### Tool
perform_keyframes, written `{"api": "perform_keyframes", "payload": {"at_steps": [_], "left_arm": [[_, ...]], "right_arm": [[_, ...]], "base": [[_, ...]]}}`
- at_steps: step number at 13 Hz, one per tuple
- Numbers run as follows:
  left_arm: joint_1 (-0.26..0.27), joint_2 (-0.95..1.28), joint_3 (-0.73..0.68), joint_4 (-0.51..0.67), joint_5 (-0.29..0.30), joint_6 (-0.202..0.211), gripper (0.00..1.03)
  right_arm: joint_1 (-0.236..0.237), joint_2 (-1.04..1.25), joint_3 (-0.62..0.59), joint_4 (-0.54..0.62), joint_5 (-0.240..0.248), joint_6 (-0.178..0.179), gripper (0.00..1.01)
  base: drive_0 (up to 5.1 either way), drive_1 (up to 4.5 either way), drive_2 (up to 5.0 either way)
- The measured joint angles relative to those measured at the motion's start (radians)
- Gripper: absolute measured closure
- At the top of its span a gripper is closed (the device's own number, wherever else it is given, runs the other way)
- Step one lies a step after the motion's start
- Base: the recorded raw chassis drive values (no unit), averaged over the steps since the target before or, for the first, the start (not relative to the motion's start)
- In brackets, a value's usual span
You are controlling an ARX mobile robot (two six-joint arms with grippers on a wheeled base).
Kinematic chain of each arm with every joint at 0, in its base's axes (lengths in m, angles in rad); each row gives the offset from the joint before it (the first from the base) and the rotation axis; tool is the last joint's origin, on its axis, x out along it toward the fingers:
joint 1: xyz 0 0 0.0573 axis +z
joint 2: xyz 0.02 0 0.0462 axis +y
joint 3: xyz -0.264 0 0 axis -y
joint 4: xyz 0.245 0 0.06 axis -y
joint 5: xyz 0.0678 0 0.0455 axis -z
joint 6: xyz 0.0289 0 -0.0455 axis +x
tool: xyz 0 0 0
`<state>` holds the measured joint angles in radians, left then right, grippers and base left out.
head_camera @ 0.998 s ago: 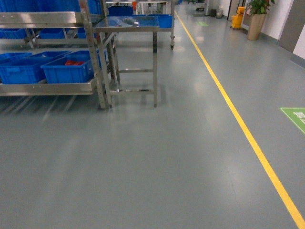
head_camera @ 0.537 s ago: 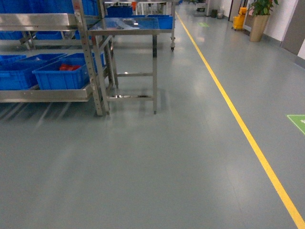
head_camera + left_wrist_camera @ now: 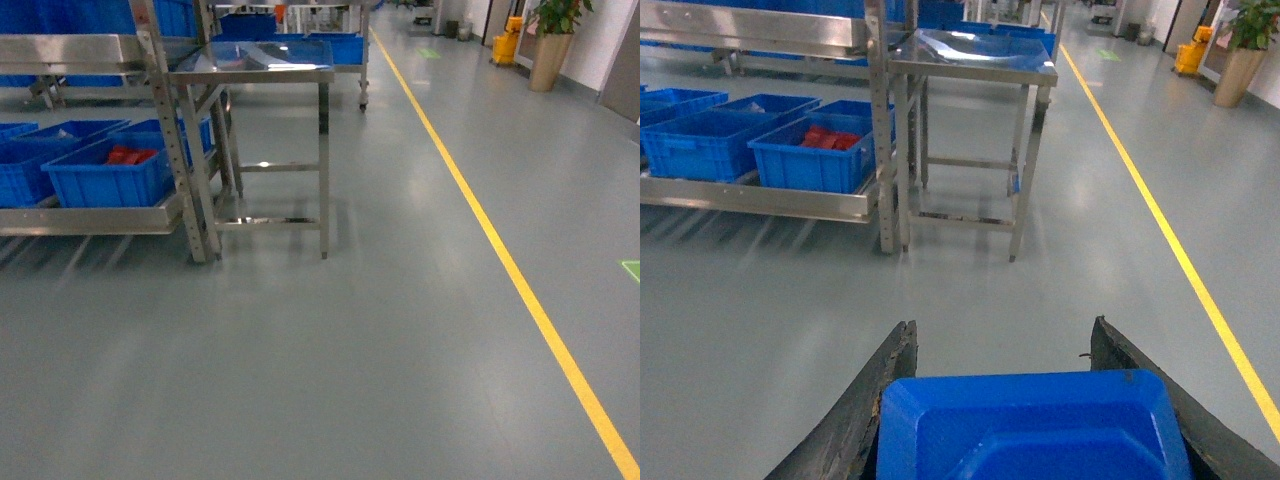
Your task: Pick blue part to blue bin on bottom shelf
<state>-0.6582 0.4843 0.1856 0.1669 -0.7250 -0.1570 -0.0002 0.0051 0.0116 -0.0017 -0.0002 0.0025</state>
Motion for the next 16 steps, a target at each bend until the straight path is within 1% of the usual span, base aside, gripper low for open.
{"api": "perform_keyframes", "payload": {"at_steps": [16], "left_arm": [[0.0, -0.001, 0.0, -0.002, 0.0, 0.0, 0.6]], "right_arm": [[0.0, 0.0, 0.0, -0.002, 0.0, 0.0, 0.03]], "base": [[0.0, 4.21, -4.2]]}}
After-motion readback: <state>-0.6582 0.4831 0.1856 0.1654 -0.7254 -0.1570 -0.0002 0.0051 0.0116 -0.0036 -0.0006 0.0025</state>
